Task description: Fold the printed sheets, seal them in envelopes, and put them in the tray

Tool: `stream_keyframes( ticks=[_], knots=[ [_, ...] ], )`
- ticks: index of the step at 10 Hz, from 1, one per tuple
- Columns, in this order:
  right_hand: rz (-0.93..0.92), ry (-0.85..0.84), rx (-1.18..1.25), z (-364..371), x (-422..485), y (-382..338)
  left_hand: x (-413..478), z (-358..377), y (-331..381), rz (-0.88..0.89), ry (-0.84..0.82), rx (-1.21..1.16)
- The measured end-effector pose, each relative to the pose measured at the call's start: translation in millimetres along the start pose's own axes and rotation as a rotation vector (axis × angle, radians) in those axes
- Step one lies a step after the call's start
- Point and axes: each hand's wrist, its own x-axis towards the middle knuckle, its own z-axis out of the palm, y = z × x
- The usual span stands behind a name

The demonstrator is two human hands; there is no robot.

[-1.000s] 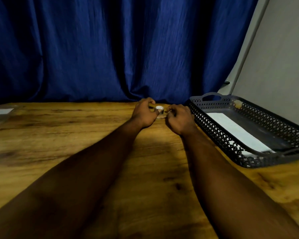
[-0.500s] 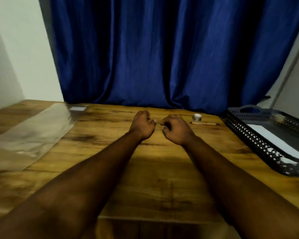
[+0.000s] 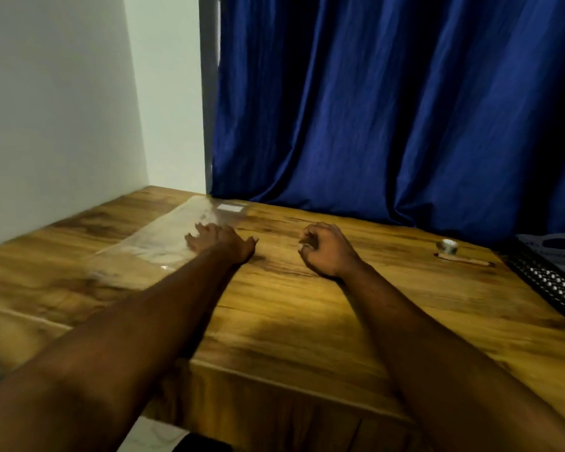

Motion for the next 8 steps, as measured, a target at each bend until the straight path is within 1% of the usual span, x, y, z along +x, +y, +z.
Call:
stream_keyframes(
  ticks=[1, 2, 3, 4, 6, 7, 8],
  knots=[
    [0.053, -0.015, -0.021, 2.7, -1.8, -2.8, -1.4, 5.1, -5.9, 0.016, -0.010, -0.010],
    [0.154, -0.002, -0.085, 0.4, -9.6, 1.5, -15.1, 9.8, 11.2, 0.069, -0.027, -0.010],
    [0.292, 0.013, -0.122, -7.6, -16.8, 12.5, -31.6, 15.6, 35.4, 0.080, -0.043, -0.006],
    [0.374, -0.004, -0.203, -16.0, -24.1, 23.4, -44.6, 20.3, 56.6, 0.075, -0.063, -0.003],
    [0.345, 0.040, -0.172, -16.7, -33.6, 28.9, -49.3, 25.0, 64.5, 0.057, -0.037, -0.021],
    [0.343, 0.043, -0.165, -16.7, -32.6, 28.6, -51.6, 27.7, 69.3, 0.100, 0.039, 0.009],
    [0.335, 0.076, -0.111, -17.4, -26.3, 37.4, -53.8, 28.2, 88.6, 0.211, 0.129, -0.001]
  ],
)
